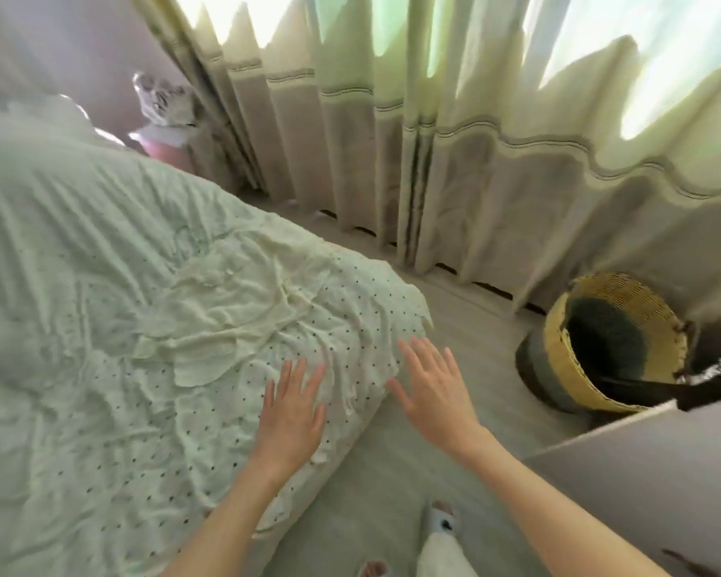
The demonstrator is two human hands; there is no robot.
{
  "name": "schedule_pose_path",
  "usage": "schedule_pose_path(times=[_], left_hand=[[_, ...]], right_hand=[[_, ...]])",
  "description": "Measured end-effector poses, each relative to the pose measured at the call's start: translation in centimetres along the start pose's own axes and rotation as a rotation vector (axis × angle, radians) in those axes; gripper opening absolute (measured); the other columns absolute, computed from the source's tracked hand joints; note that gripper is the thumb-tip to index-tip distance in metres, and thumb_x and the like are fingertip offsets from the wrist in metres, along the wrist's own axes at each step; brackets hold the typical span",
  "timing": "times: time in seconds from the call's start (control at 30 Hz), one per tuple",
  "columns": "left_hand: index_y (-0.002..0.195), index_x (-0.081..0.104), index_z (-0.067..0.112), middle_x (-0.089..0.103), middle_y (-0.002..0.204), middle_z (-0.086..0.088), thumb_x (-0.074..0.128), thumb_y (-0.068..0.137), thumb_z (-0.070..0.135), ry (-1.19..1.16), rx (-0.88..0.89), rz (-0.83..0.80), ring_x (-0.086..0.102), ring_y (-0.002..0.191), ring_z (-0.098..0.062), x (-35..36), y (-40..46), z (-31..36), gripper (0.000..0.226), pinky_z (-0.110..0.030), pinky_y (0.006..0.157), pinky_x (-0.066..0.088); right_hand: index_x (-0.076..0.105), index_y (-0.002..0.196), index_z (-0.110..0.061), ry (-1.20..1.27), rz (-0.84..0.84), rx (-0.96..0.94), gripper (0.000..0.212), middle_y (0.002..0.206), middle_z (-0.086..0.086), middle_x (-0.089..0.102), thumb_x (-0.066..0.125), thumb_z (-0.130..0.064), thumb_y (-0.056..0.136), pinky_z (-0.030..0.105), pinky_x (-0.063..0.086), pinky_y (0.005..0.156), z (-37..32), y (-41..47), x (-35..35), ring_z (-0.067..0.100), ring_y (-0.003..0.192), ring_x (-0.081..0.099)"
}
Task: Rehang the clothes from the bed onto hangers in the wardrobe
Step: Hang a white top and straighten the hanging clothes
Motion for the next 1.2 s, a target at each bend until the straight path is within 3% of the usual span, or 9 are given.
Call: schedule_pose_path(times=[0.07, 0.17, 0.3, 0.4, 0.47, 0.53, 0.67, 0.97, 1.2], left_hand=[[0.148, 0.012, 0.026, 0.001, 0.157, -0.003, 0.0, 0.08, 0.051, -0.029, -0.083, -0.002, -0.011, 0.142, -0.018, 0.0, -0.4, -3.3, 0.074, -0.037, 0.114, -0.004], [0.148, 0.011, 0.025, -0.001, 0.157, -0.003, -0.01, 0.07, 0.054, -0.029, -0.191, -0.033, -0.007, 0.144, -0.021, -0.1, -0.4, -7.1, 0.086, -0.037, 0.115, -0.002], [0.148, 0.012, 0.023, -0.001, 0.157, -0.003, -0.01, 0.069, 0.055, -0.071, -0.331, -0.046, -0.008, 0.144, -0.022, -0.4, 1.3, -12.1, 0.088, -0.038, 0.115, 0.0], [0.148, 0.012, 0.021, 0.0, 0.157, -0.005, 0.004, 0.086, 0.049, -0.091, -0.422, -0.064, -0.007, 0.144, -0.023, -0.4, 3.9, -16.0, 0.069, -0.039, 0.115, 0.002], [0.148, 0.011, 0.02, 0.0, 0.157, -0.006, 0.02, 0.098, 0.036, -0.09, -0.476, -0.087, -0.007, 0.144, -0.023, -0.3, 6.4, -19.0, 0.053, -0.04, 0.116, 0.002], [0.148, 0.012, 0.018, 0.001, 0.157, -0.007, 0.028, 0.101, 0.028, -0.105, -0.544, -0.11, -0.006, 0.144, -0.024, -0.4, 9.0, -22.1, 0.051, -0.041, 0.116, 0.003], [0.148, 0.013, 0.018, 0.004, 0.156, -0.007, 0.029, 0.1, 0.026, -0.157, -0.676, -0.147, -0.003, 0.144, -0.025, 0.3, 14.3, -27.7, 0.051, -0.042, 0.116, 0.005], [0.149, 0.01, 0.021, 0.001, 0.157, -0.006, 0.028, 0.1, 0.028, -0.241, -0.754, -0.238, -0.005, 0.144, -0.023, 4.8, 22.5, -36.3, 0.052, -0.04, 0.115, 0.005], [0.149, 0.003, 0.026, -0.011, 0.156, -0.002, 0.026, 0.1, 0.035, -0.196, -0.795, -0.27, -0.015, 0.143, -0.021, 7.3, 27.8, -43.8, 0.055, -0.046, 0.114, -0.007]], right_hand=[[0.042, 0.138, -0.008, 0.001, -0.027, -0.065, 0.056, 0.139, 0.015, 0.046, 0.051, -0.038, 0.091, 0.05, 0.026, 0.109, -2.4, 2.3, 1.4, 0.032, 0.132, 0.04], [0.034, 0.142, -0.011, -0.015, -0.091, -0.155, 0.062, 0.145, 0.012, 0.04, 0.034, -0.048, 0.093, 0.047, 0.024, 0.112, -5.0, 5.9, 3.5, 0.028, 0.136, 0.033], [0.02, 0.147, -0.015, -0.033, -0.178, -0.238, 0.062, 0.152, 0.005, 0.026, 0.029, -0.048, 0.096, 0.04, 0.009, 0.115, -7.4, 11.2, 6.4, 0.022, 0.143, 0.016], [0.012, 0.148, -0.017, -0.061, -0.259, -0.281, 0.06, 0.154, 0.001, 0.02, 0.028, -0.046, 0.098, 0.037, 0.006, 0.116, -9.1, 16.2, 8.8, 0.018, 0.144, 0.01], [0.014, 0.148, -0.017, -0.066, -0.283, -0.307, 0.059, 0.152, 0.002, 0.023, 0.029, -0.045, 0.098, 0.037, 0.007, 0.116, -10.2, 20.3, 10.2, 0.019, 0.143, 0.013], [0.018, 0.147, -0.016, -0.061, -0.309, -0.319, 0.057, 0.15, 0.003, 0.027, 0.031, -0.043, 0.098, 0.036, 0.01, 0.115, -11.2, 24.6, 11.4, 0.02, 0.141, 0.017], [0.025, 0.145, -0.012, -0.073, -0.335, -0.37, 0.054, 0.147, 0.005, 0.034, 0.036, -0.038, 0.098, 0.035, 0.015, 0.113, -13.5, 33.3, 13.6, 0.022, 0.138, 0.026], [0.028, 0.142, -0.01, -0.224, -0.473, -0.452, 0.053, 0.142, 0.012, 0.04, 0.038, -0.035, 0.098, 0.043, 0.022, 0.112, -19.0, 50.6, 24.0, 0.028, 0.132, 0.034], [0.03, 0.141, -0.007, -0.257, -0.477, -0.452, 0.048, 0.139, 0.015, 0.041, 0.036, -0.028, 0.098, 0.043, 0.022, 0.111, -22.8, 60.8, 31.8, 0.03, 0.132, 0.033]])
Point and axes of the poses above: each hand's wrist, its own y-axis towards the middle knuckle, its own x-axis out of the palm, z = x × y, the point moved 9 cm from there along y, towards the middle knuckle
